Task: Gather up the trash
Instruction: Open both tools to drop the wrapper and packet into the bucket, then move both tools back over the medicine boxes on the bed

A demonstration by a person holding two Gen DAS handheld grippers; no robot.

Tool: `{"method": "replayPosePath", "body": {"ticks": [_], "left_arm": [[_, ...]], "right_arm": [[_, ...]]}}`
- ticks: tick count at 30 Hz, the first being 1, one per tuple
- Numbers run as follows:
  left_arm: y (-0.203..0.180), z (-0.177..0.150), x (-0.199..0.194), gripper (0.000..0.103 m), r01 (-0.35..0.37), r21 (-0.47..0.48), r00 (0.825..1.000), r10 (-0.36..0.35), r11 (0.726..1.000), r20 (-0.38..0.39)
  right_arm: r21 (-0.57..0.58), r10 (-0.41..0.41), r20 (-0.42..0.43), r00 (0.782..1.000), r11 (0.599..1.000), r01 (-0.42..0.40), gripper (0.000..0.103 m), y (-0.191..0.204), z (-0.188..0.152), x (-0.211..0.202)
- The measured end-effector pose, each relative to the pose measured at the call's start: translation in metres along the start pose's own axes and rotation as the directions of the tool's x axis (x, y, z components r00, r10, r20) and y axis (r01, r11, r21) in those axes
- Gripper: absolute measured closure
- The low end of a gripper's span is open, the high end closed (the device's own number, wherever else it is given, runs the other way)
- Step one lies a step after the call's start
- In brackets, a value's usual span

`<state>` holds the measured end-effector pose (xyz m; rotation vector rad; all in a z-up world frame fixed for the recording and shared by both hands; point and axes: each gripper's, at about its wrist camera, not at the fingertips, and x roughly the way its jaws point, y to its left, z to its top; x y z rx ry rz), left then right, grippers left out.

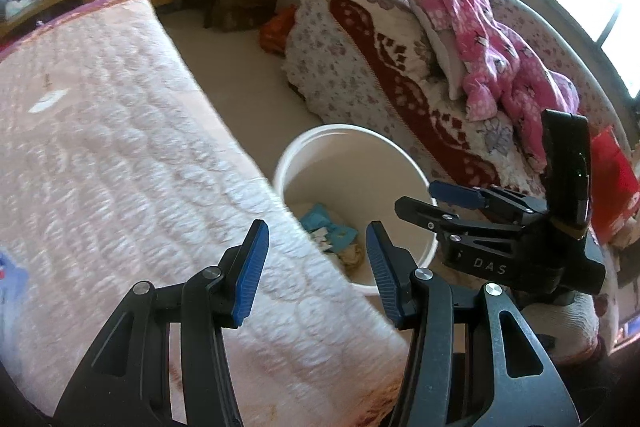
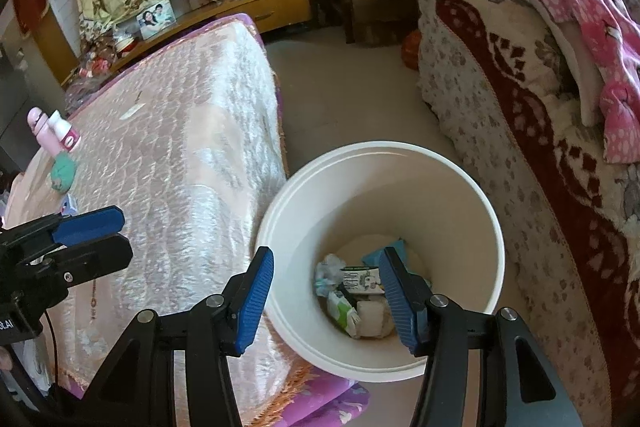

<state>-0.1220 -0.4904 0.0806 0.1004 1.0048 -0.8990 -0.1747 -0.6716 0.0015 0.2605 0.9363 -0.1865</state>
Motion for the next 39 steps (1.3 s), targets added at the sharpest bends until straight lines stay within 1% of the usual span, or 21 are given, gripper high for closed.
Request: {"method": "replayPosePath", "body": {"ticks": [1, 7, 10, 13, 15, 17, 22, 25, 29, 33, 37, 39], "left_arm": [[0.003, -0.002, -0.003, 0.054, -0.010, -0.004, 1.000, 0.010, 1.000, 0.003], [0.031, -0.016, -0.031, 0.054, -0.081, -0.054, 0.996, 0.082, 0.995, 0.015], [0.047, -0.022, -0.045, 0.054, -0.123, -0.082, 0.992, 0.125, 0.989, 0.019], [0.064, -0.029, -0.062, 0.054, -0.151, -0.108, 0.988, 0.154, 0.983, 0.025], [0.076, -0.035, -0.073, 0.054, -0.172, -0.127, 0.984, 0.176, 0.977, 0.026], [0.088, -0.041, -0.085, 0.054, -0.188, -0.147, 0.981, 0.194, 0.971, 0.026], [0.113, -0.056, -0.110, 0.054, -0.223, -0.183, 0.972, 0.233, 0.957, 0.034], [0.133, -0.068, -0.118, 0.054, -0.228, -0.220, 0.970, 0.240, 0.949, 0.029], [0.157, -0.092, -0.122, 0.054, -0.224, -0.269, 0.973, 0.232, 0.937, -0.004], [0.174, -0.118, -0.136, 0.054, -0.243, -0.286, 0.969, 0.245, 0.927, -0.030], [0.198, -0.149, -0.156, 0.054, -0.251, -0.335, 0.968, 0.243, 0.908, -0.069], [0.211, -0.166, -0.170, 0.054, -0.270, -0.361, 0.963, 0.258, 0.892, -0.081]], "right_arm": [[-0.004, 0.001, 0.000, 1.000, 1.000, -0.001, 0.045, 0.003, 0.000, 0.000], [-0.034, 0.028, -0.005, 1.000, 0.999, -0.028, 0.045, 0.029, 0.003, 0.001], [-0.065, 0.032, -0.012, 0.999, 0.997, -0.033, 0.045, 0.046, 0.004, 0.002], [-0.096, 0.037, -0.010, 0.999, 0.995, -0.037, 0.044, 0.064, 0.007, 0.001], [-0.101, 0.063, -0.007, 0.998, 0.993, -0.063, 0.044, 0.076, 0.011, -0.002], [-0.105, 0.084, -0.009, 0.996, 0.991, -0.085, 0.040, 0.086, 0.014, -0.003], [-0.165, 0.124, -0.023, 0.992, 0.978, -0.126, 0.039, 0.127, 0.014, 0.000], [-0.204, 0.144, -0.039, 0.989, 0.968, -0.149, 0.039, 0.150, 0.010, 0.004], [-0.258, 0.165, -0.063, 0.984, 0.950, -0.175, 0.039, 0.179, 0.004, 0.008], [-0.298, 0.176, -0.076, 0.981, 0.935, -0.191, 0.038, 0.200, 0.002, 0.009], [-0.321, 0.188, -0.083, 0.979, 0.925, -0.205, 0.038, 0.215, 0.001, 0.010], [-0.329, 0.196, -0.090, 0.976, 0.920, -0.215, 0.038, 0.225, 0.001, 0.011]]}}
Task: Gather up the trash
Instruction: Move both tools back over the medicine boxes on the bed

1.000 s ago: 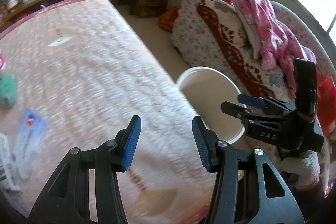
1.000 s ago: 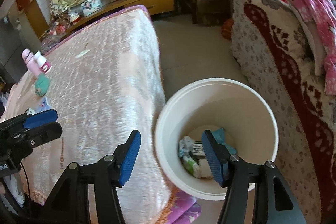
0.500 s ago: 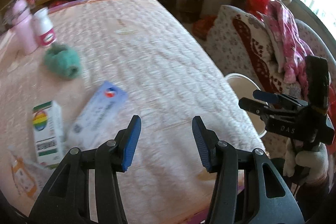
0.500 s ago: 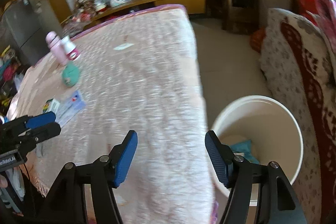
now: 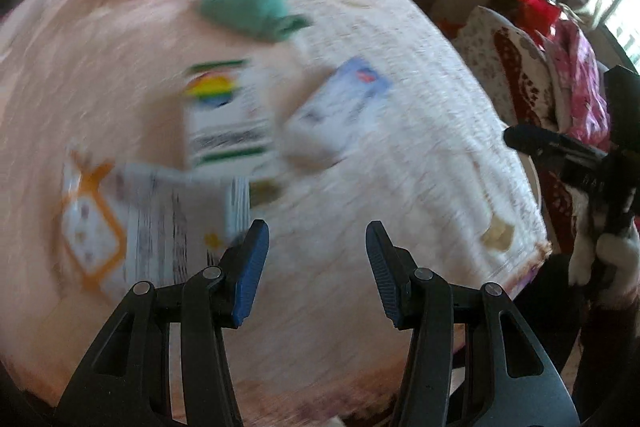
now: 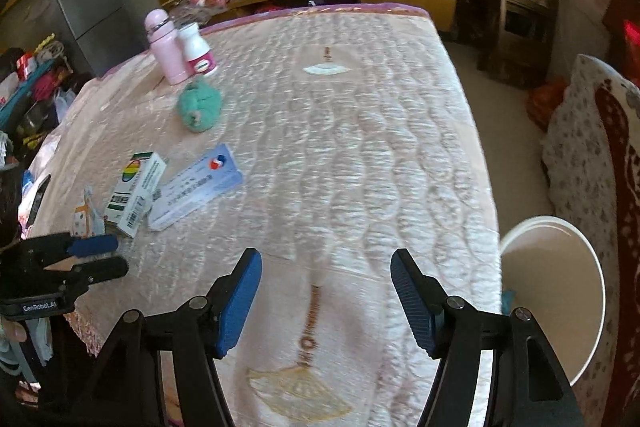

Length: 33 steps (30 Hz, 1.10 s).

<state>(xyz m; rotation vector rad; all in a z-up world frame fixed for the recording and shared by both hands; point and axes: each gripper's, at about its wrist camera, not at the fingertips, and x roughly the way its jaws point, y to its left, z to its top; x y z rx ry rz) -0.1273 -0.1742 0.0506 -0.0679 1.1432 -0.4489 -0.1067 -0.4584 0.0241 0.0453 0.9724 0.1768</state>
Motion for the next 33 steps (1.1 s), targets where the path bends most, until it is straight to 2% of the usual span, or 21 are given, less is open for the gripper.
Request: {"method": "replayPosePath", "body": {"ticks": [4, 8, 12, 17, 23, 28, 31, 33], "left_arm": [[0.030, -0.017, -0.017, 0.054, -0.022, -0.037, 1.000, 0.022, 0.999, -0.012], [0.058, -0.032, -0.032, 0.054, -0.080, -0.043, 0.997, 0.079, 0.996, -0.027], [0.084, -0.038, -0.051, 0.054, -0.108, -0.072, 0.994, 0.108, 0.992, -0.016], [0.096, -0.040, -0.075, 0.054, -0.115, -0.076, 0.993, 0.117, 0.990, 0.019], [0.110, -0.047, -0.071, 0.054, -0.214, -0.059, 0.976, 0.212, 0.975, -0.043], [0.143, -0.034, -0.058, 0.054, -0.275, -0.143, 0.961, 0.273, 0.951, -0.034], [0.161, -0.019, -0.051, 0.054, -0.276, -0.186, 0.960, 0.279, 0.943, -0.009], [0.167, -0.004, -0.045, 0.054, -0.247, -0.201, 0.967, 0.254, 0.948, 0.011]], "right_arm": [[-0.028, 0.019, -0.011, 1.000, 0.999, -0.020, 0.038, 0.018, 0.004, 0.007], [-0.060, 0.041, -0.025, 0.999, 0.997, -0.042, 0.037, 0.038, 0.007, 0.015], [-0.085, 0.069, -0.035, 0.997, 0.994, -0.071, 0.037, 0.058, 0.009, 0.022], [-0.119, 0.095, -0.053, 0.994, 0.988, -0.101, 0.036, 0.083, 0.011, 0.031], [-0.149, 0.106, -0.067, 0.992, 0.982, -0.115, 0.035, 0.101, 0.011, 0.034], [-0.149, 0.107, -0.065, 0.992, 0.982, -0.115, 0.035, 0.104, 0.014, 0.035], [-0.148, 0.103, -0.066, 0.992, 0.983, -0.112, 0.035, 0.104, 0.015, 0.035], [-0.145, 0.101, -0.070, 0.992, 0.983, -0.110, 0.034, 0.105, 0.016, 0.038]]}}
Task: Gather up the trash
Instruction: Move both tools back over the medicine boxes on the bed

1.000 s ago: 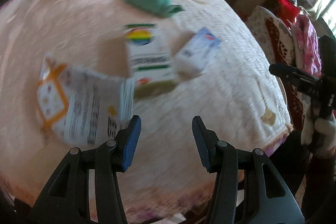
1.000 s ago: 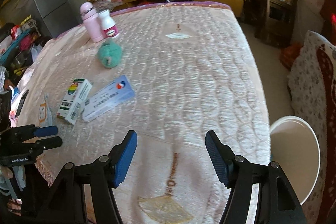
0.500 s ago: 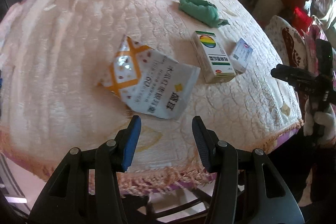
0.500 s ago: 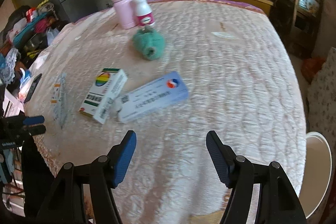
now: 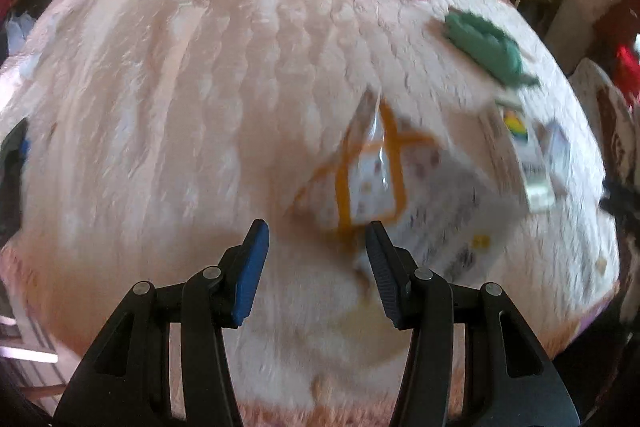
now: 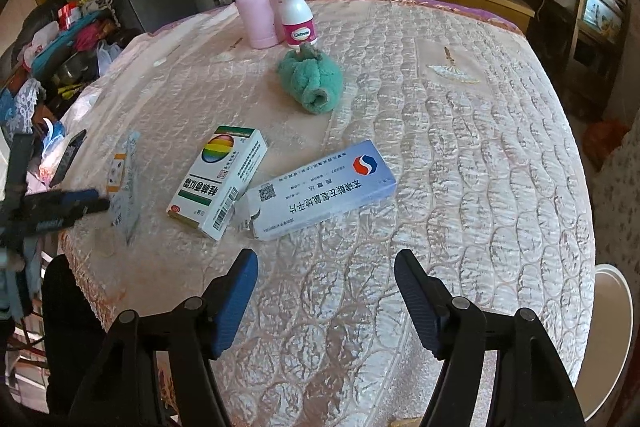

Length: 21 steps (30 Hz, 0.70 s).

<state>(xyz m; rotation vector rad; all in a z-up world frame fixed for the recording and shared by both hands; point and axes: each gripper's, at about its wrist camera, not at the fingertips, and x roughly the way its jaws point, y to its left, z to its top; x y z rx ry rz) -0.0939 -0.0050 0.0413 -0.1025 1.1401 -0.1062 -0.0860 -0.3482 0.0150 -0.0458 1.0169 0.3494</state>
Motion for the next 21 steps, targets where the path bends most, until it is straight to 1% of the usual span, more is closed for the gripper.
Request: {"method": "replayPosePath", "body": {"ticks": [5, 8, 10, 13, 16, 21], "left_arm": [[-0.013, 0.037, 0.010, 0.054, 0.056, 0.014, 0.996, -0.057, 0.998, 0.068], [-0.020, 0.053, 0.017, 0.054, 0.128, 0.011, 0.989, -0.128, 0.992, 0.079], [-0.025, 0.059, 0.019, 0.054, 0.144, 0.018, 0.986, -0.145, 0.989, 0.087], [-0.030, 0.058, 0.008, 0.054, 0.168, 0.030, 0.981, -0.170, 0.985, 0.089], [-0.029, 0.051, -0.004, 0.054, 0.154, 0.059, 0.983, -0.159, 0.986, 0.088], [-0.011, 0.033, -0.020, 0.054, 0.136, 0.060, 0.988, -0.140, 0.989, 0.067]], "right_arm": [[0.022, -0.004, -0.017, 1.000, 1.000, 0.005, 0.034, -0.002, 0.001, 0.008], [0.033, -0.001, -0.025, 1.000, 0.999, 0.002, 0.034, -0.002, 0.003, 0.011], [0.031, -0.001, -0.028, 1.000, 1.000, 0.002, 0.034, 0.001, 0.004, 0.013], [0.026, 0.001, -0.029, 1.000, 1.000, 0.000, 0.034, 0.004, 0.005, 0.013], [0.021, -0.001, -0.029, 1.000, 1.000, 0.002, 0.033, 0.006, 0.007, 0.014], [0.037, 0.020, -0.033, 0.999, 0.999, -0.019, 0.033, 0.008, 0.010, 0.022]]}}
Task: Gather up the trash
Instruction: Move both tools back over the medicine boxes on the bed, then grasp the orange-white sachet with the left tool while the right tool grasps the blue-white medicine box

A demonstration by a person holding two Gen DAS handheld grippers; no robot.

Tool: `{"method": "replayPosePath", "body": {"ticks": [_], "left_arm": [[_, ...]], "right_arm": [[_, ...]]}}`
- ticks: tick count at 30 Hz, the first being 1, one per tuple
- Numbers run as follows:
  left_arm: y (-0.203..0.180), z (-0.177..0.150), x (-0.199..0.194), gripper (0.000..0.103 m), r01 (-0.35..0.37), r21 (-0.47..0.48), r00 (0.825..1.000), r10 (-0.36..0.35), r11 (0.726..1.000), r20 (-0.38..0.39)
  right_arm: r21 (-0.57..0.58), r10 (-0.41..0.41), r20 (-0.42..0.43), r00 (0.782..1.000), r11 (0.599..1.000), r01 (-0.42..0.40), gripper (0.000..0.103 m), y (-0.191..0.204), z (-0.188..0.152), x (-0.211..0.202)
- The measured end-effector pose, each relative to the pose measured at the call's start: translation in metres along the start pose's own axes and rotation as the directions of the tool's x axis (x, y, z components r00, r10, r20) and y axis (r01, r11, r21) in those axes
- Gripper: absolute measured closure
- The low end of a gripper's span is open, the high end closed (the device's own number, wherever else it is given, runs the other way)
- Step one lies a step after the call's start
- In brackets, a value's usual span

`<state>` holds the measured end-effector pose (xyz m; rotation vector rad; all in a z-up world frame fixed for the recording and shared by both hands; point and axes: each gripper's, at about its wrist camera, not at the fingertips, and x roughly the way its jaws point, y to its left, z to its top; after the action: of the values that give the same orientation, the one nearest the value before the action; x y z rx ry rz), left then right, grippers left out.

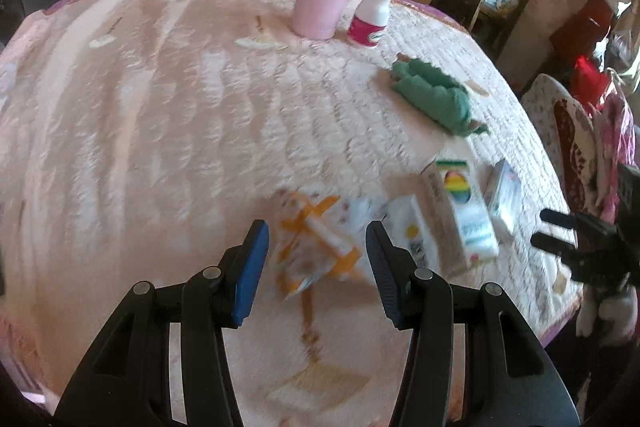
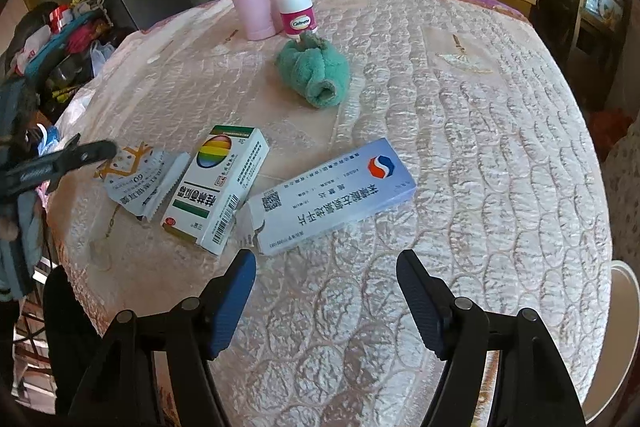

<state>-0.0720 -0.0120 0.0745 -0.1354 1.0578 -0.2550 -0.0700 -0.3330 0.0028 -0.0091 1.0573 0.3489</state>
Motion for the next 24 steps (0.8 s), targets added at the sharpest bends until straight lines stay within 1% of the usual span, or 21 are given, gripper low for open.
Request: {"method": "replayPosePath", "body": {"ticks": [3, 4, 7, 8, 10, 13, 15, 16, 19, 21, 23, 24], "left_arm": [[0.009, -0.017, -0.010, 0.054, 0.035, -0.009, 0.999, -0.035, 0.999, -0.029], [0.008, -0.023, -0.012, 0.054, 0.037, -0.002, 0.999, -0.037, 0.999, -0.038], [0.005, -0.040, -0.011, 0.054, -0.015, 0.038, 0.996, 0.018, 0.999, -0.083], [0.005, -0.043, -0.008, 0.054, -0.042, 0.042, 0.994, 0.046, 0.998, -0.099], [0.007, -0.042, -0.001, 0.054, -0.062, 0.032, 0.992, 0.065, 0.998, -0.106], [0.014, -0.028, 0.010, 0.054, -0.082, -0.007, 0.994, 0.081, 0.997, -0.077], [0.016, -0.013, 0.024, 0.054, -0.114, -0.022, 0.992, 0.112, 0.993, -0.059], [0.017, -0.007, 0.030, 0.054, -0.117, -0.033, 0.992, 0.115, 0.993, -0.058], [0.017, 0.018, 0.049, 0.055, -0.097, -0.063, 0.995, 0.094, 0.993, -0.042], [0.014, 0.036, 0.055, 0.054, -0.076, -0.072, 0.997, 0.076, 0.995, -0.002], [0.014, 0.050, 0.059, 0.054, -0.059, -0.081, 0.998, 0.061, 0.995, 0.022], [0.015, 0.058, 0.060, 0.054, -0.040, -0.093, 0.999, 0.043, 0.995, 0.032]], "right_arm": [[-0.010, 0.013, -0.004, 1.000, 1.000, -0.013, 0.033, 0.005, -0.001, 0.002], [-0.016, 0.014, -0.005, 1.000, 1.000, -0.014, 0.033, 0.006, -0.001, 0.003], [-0.020, 0.013, -0.007, 1.000, 1.000, -0.013, 0.032, 0.006, -0.002, 0.004], [-0.016, 0.016, -0.005, 1.000, 1.000, -0.016, 0.032, 0.006, -0.001, 0.004], [-0.009, 0.019, -0.003, 1.000, 1.000, -0.019, 0.032, 0.005, 0.000, 0.004], [-0.004, 0.023, -0.004, 1.000, 1.000, -0.023, 0.032, 0.004, 0.003, 0.005], [-0.006, 0.027, -0.003, 1.000, 1.000, -0.027, 0.032, 0.006, 0.005, 0.005], [-0.007, 0.025, -0.005, 1.000, 1.000, -0.025, 0.032, 0.006, 0.005, 0.005], [-0.006, 0.019, -0.008, 1.000, 1.000, -0.019, 0.032, 0.006, 0.006, 0.007], [0.005, 0.020, -0.011, 1.000, 1.000, -0.020, 0.032, 0.004, 0.007, 0.008], [0.015, 0.017, -0.011, 1.000, 1.000, -0.016, 0.032, 0.002, 0.009, 0.009], [0.020, 0.017, -0.011, 1.000, 1.000, -0.017, 0.032, 0.000, 0.010, 0.009]]}}
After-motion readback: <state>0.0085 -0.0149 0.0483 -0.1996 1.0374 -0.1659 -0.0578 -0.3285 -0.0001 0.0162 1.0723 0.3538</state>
